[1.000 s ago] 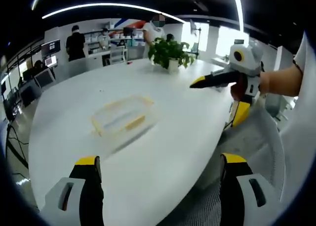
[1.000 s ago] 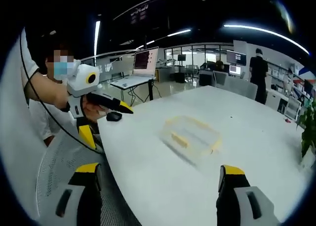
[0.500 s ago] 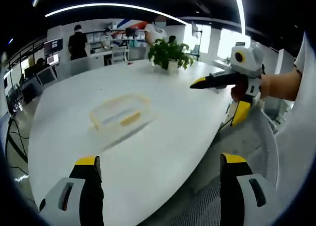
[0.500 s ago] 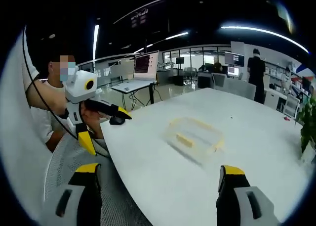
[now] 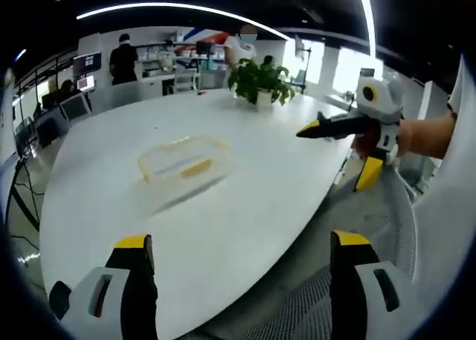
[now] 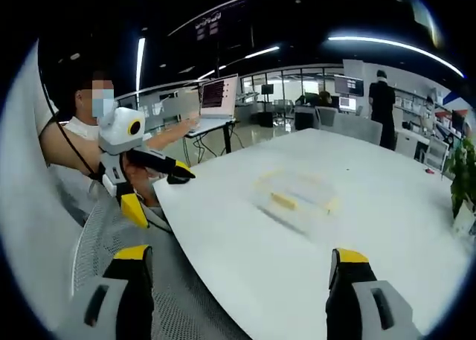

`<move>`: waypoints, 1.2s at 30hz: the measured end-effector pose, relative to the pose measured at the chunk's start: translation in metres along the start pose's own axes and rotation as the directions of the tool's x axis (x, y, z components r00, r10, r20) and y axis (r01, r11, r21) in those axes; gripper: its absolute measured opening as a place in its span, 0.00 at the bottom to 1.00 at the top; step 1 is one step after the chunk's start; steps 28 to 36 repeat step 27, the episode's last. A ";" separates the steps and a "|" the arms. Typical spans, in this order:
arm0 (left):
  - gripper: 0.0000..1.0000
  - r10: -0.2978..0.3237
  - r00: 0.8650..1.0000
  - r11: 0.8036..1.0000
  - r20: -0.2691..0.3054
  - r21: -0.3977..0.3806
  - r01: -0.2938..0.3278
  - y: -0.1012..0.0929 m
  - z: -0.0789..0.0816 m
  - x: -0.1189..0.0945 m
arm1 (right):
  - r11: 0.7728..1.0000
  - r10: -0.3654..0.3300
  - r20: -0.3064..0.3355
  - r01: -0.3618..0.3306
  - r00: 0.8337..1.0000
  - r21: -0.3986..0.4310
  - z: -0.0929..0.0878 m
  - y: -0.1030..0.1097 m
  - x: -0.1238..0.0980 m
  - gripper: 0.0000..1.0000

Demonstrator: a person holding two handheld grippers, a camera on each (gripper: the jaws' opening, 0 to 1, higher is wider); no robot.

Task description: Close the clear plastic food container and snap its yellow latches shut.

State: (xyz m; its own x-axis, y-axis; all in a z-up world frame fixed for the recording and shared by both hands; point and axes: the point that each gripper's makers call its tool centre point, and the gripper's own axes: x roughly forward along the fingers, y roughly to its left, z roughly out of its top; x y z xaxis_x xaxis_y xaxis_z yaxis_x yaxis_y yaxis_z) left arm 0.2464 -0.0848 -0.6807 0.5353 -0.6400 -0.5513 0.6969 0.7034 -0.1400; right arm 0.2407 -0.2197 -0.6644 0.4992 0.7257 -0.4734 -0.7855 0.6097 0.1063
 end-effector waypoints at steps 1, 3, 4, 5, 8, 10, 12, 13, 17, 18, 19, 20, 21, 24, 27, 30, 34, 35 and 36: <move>0.97 -0.001 1.000 1.000 0.001 -0.001 0.001 -0.001 0.000 0.000 | 1.000 -0.001 -0.006 0.001 1.000 0.001 -0.001 0.000 0.000 0.99; 0.97 0.000 1.000 1.000 0.002 -0.002 0.000 -0.001 -0.001 -0.001 | 1.000 -0.003 -0.006 0.003 1.000 -0.004 -0.001 0.000 0.000 0.98; 0.97 -0.002 1.000 1.000 0.006 -0.003 0.002 -0.002 -0.001 -0.002 | 1.000 0.000 -0.004 0.000 1.000 -0.003 -0.001 0.001 0.000 0.98; 0.97 -0.001 1.000 1.000 0.008 -0.004 0.001 -0.002 -0.001 -0.002 | 1.000 -0.001 -0.005 0.001 1.000 -0.003 -0.001 0.001 0.000 0.98; 0.96 -0.002 1.000 1.000 0.013 -0.004 0.002 -0.003 0.000 -0.002 | 1.000 -0.004 -0.007 0.004 1.000 -0.001 -0.002 -0.001 0.000 0.98; 0.96 -0.002 1.000 1.000 0.015 -0.005 0.002 -0.003 0.001 -0.002 | 1.000 -0.003 -0.007 0.003 1.000 0.003 -0.002 -0.001 -0.001 0.98; 0.96 -0.003 1.000 1.000 0.019 -0.001 0.003 -0.003 0.002 -0.002 | 1.000 -0.003 -0.007 0.003 1.000 0.006 -0.002 -0.001 -0.001 0.98; 0.96 -0.003 1.000 1.000 0.021 -0.002 0.003 -0.003 0.003 -0.002 | 1.000 -0.004 -0.007 0.004 1.000 0.006 -0.002 -0.001 -0.001 0.98; 0.96 -0.001 1.000 1.000 0.030 0.000 0.001 -0.002 0.008 -0.002 | 1.000 -0.005 -0.007 0.005 1.000 0.004 -0.002 -0.001 -0.001 0.98; 0.96 -0.001 0.999 1.000 0.032 0.001 0.001 -0.002 0.009 -0.002 | 1.000 -0.005 -0.006 0.005 1.000 0.008 -0.001 -0.002 -0.002 0.98; 0.96 -0.002 0.999 1.000 0.033 0.002 0.002 -0.003 0.010 -0.002 | 1.000 -0.005 -0.006 0.005 1.000 0.010 -0.001 -0.002 -0.002 0.98; 0.96 -0.003 0.999 1.000 0.033 0.006 0.003 -0.003 0.010 -0.002 | 1.000 -0.007 -0.003 0.007 1.000 0.012 -0.001 -0.003 -0.002 0.98; 0.96 -0.005 0.999 1.000 0.031 0.010 0.004 -0.003 0.011 -0.002 | 1.000 -0.007 -0.002 0.007 1.000 0.014 -0.001 -0.003 -0.002 0.98; 0.96 -0.004 0.999 1.000 0.034 0.010 0.004 -0.002 0.013 -0.002 | 1.000 -0.006 -0.002 0.006 1.000 0.016 -0.001 -0.003 -0.002 0.98; 0.96 -0.005 0.999 1.000 0.036 0.008 0.004 -0.001 0.014 -0.001 | 1.000 -0.007 -0.003 0.007 1.000 0.016 -0.001 -0.003 -0.002 0.98; 0.96 -0.005 0.999 1.000 0.036 0.008 0.004 -0.001 0.014 -0.001 | 1.000 -0.007 -0.003 0.007 1.000 0.016 -0.001 -0.003 -0.002 0.98; 0.96 -0.005 0.999 1.000 0.036 0.008 0.004 -0.001 0.014 -0.001 | 1.000 -0.007 -0.003 0.007 1.000 0.016 -0.001 -0.003 -0.002 0.98; 0.96 -0.005 0.999 1.000 0.036 0.008 0.004 -0.001 0.014 -0.001 | 1.000 -0.007 -0.003 0.007 1.000 0.016 -0.001 -0.003 -0.002 0.98; 0.96 -0.005 0.999 1.000 0.036 0.008 0.004 -0.001 0.014 -0.001 | 1.000 -0.007 -0.003 0.007 1.000 0.016 -0.001 -0.003 -0.002 0.98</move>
